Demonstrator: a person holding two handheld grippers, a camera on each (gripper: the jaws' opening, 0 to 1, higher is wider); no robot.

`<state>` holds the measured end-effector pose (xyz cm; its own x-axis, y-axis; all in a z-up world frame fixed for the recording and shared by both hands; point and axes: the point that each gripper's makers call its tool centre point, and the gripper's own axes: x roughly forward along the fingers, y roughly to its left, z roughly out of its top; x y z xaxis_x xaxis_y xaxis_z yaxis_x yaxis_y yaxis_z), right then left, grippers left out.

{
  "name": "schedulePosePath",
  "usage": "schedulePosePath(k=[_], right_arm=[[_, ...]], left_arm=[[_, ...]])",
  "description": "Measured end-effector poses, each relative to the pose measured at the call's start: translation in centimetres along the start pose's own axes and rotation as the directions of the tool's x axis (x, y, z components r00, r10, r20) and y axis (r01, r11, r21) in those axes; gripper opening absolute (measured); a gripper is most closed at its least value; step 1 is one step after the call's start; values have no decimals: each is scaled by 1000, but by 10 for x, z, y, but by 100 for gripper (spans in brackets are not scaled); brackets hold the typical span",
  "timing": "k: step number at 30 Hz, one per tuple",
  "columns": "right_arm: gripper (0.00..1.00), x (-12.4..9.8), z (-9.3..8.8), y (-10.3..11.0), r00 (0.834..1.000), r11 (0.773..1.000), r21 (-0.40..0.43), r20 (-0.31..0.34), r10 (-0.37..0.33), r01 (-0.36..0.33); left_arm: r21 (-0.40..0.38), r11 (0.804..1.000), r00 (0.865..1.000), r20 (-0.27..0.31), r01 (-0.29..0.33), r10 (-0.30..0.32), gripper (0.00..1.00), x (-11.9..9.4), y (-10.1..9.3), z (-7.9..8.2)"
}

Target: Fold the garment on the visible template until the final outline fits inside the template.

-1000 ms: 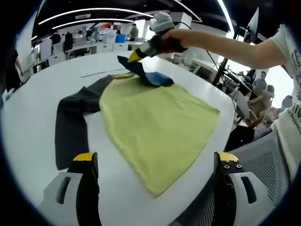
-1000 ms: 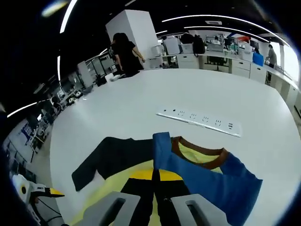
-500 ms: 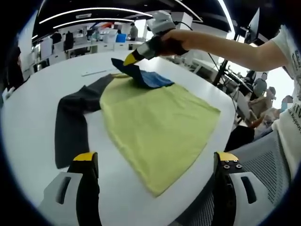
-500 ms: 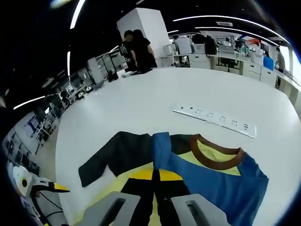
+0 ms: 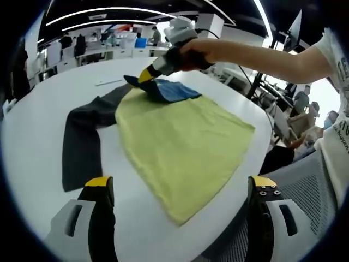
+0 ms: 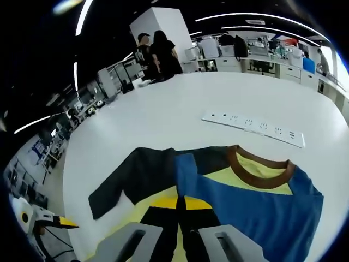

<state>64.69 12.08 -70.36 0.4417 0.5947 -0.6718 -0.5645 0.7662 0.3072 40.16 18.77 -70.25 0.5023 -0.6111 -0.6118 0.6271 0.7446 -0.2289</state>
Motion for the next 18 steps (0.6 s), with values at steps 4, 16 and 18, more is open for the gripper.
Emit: schedulePosePath(k=[4,16,18], right_arm=[[0,12,-5,0,1000,1000,17,-7,-5,5],[0,30,-25,13,998,999,17,-52,29,-28],[0,30,-24,13,998,1000,7,-49,28,-28]], left_arm=[[0,1000,1000,13,2,-2,99,2,1,4],[6,1000,1000,13,14,-14,98,5,4,2],[8,1000,1000,6,11,-11,98,3,6,1]])
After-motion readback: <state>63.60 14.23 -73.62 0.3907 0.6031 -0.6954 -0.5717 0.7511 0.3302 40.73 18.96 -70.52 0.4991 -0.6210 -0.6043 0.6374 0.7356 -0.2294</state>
